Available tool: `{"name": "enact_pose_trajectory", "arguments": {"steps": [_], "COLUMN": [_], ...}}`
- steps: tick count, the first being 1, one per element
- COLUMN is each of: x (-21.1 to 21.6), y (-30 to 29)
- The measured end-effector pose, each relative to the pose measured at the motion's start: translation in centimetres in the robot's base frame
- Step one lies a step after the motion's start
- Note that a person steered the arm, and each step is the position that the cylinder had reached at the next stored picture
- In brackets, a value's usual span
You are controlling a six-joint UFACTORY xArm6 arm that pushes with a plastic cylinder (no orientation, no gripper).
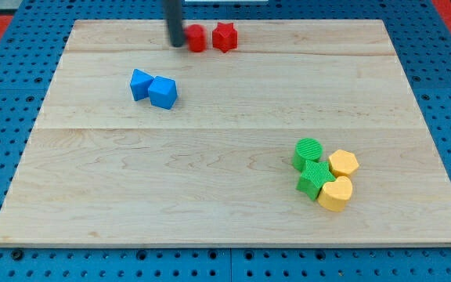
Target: Keep the blue blocks parallel to each other
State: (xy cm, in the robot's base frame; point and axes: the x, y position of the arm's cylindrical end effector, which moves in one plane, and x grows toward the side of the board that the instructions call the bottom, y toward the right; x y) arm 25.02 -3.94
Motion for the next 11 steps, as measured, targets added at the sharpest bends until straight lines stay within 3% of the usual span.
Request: {"name": "enact_pose_trajectory", "arguments": {"steps": [1,2,3,4,5,8,9,11], "x": [2.8,8.4,15.3,17.6,15.4,12.8,12.3,12.2], "y": [1.0,4.1,2.2,-6.5,-8.7,-5.9,-11.9,-2.2]}}
